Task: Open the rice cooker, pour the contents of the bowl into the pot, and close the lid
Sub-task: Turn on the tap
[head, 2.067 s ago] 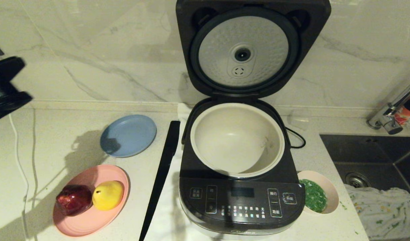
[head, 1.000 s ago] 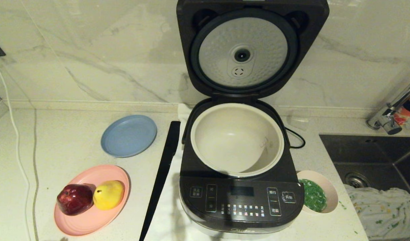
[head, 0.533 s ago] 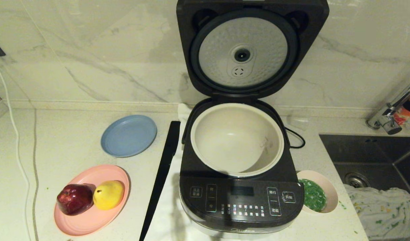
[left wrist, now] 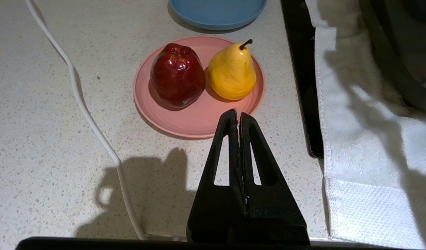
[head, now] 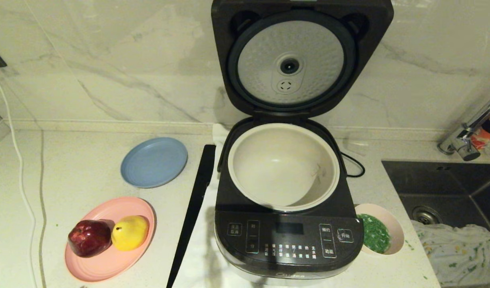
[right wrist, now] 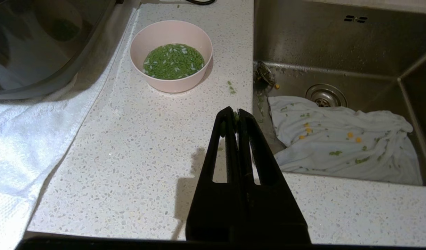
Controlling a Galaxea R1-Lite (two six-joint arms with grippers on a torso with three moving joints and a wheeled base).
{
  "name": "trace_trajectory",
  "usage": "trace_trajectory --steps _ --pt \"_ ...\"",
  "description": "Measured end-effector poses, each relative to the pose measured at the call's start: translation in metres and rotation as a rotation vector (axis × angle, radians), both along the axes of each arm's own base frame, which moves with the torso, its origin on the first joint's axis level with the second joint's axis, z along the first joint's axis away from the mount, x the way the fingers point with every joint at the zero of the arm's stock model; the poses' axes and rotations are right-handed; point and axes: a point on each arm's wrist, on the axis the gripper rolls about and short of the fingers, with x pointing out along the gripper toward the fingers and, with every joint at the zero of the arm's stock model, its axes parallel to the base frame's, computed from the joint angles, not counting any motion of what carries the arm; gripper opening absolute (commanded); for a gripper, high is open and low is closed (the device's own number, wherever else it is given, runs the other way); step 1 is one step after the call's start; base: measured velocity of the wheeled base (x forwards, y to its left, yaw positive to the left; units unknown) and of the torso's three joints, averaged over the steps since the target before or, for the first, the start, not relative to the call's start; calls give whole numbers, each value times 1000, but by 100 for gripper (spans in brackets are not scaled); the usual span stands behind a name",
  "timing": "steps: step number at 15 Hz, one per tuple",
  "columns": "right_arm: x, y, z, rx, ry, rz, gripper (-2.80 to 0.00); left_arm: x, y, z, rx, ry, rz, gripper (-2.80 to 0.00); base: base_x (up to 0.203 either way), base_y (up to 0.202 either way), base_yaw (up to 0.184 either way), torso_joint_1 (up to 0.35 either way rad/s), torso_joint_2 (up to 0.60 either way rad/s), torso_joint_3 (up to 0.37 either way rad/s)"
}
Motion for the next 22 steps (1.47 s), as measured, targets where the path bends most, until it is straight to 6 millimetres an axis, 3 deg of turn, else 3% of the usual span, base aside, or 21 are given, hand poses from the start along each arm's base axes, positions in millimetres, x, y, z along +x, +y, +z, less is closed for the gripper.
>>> trace_trajectory --steps 14,18,22 --pt "-2 -1 5 13 12 -31 -280 0 0 0 0 0 0 -280 0 0 0 0 0 0" --pt "-6 -2 72 34 -74 -92 -280 0 0 0 0 0 -1 -280 0 0 0 0 0 0" --pt "33 -3 117 -24 39 -157 -280 0 0 0 0 0 0 -280 0 0 0 0 0 0"
